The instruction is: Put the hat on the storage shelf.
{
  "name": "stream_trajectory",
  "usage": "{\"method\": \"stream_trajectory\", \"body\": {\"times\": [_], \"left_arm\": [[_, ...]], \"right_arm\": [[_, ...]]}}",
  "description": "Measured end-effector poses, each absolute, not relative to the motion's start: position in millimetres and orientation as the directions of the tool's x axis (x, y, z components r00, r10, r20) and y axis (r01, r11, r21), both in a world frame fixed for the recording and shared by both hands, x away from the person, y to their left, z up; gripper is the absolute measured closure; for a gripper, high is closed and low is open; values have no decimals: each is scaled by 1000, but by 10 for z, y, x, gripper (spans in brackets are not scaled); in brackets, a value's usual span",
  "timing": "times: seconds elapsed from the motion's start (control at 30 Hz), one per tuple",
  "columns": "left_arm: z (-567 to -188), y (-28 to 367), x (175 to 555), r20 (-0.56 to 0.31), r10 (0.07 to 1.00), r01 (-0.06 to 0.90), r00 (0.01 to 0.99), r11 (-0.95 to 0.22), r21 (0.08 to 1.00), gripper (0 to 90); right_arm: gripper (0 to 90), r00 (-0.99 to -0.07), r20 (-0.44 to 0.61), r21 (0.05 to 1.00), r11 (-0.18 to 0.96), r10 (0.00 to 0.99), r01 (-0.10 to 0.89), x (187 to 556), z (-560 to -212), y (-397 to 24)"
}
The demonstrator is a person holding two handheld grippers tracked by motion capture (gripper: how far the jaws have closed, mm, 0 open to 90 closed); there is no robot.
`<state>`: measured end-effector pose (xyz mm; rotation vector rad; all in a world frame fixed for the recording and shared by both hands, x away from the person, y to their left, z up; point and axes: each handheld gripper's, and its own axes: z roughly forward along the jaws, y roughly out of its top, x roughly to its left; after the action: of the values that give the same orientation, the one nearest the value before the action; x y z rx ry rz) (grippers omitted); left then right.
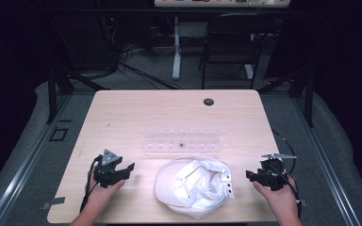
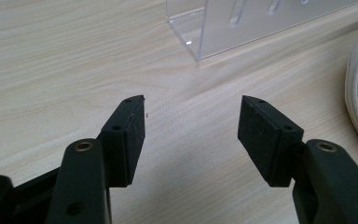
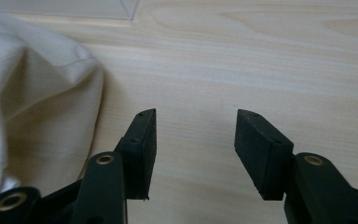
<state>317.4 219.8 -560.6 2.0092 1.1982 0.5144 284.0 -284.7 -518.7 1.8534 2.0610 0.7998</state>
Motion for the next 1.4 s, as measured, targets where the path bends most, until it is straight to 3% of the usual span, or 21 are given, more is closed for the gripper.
{"method": "stream_trajectory", "body": {"times": [0.4,0.63,0.97,1.4], "left_arm": [[-5620,2175,3163,-25,869,582,495,-310,752,417],[-5634,2165,3168,-23,866,585,499,-317,747,417],[-5646,2158,3171,-26,866,588,499,-317,744,416],[-5655,2145,3171,-24,863,588,505,-323,742,416]], "right_arm": [[485,-180,189,461,75,965,884,2905,-5021,-2808],[529,-161,249,353,66,955,933,2979,-4937,-2736],[512,-135,320,263,49,938,963,3061,-4806,-2639],[501,-144,413,212,58,899,975,3025,-4730,-2461]]}}
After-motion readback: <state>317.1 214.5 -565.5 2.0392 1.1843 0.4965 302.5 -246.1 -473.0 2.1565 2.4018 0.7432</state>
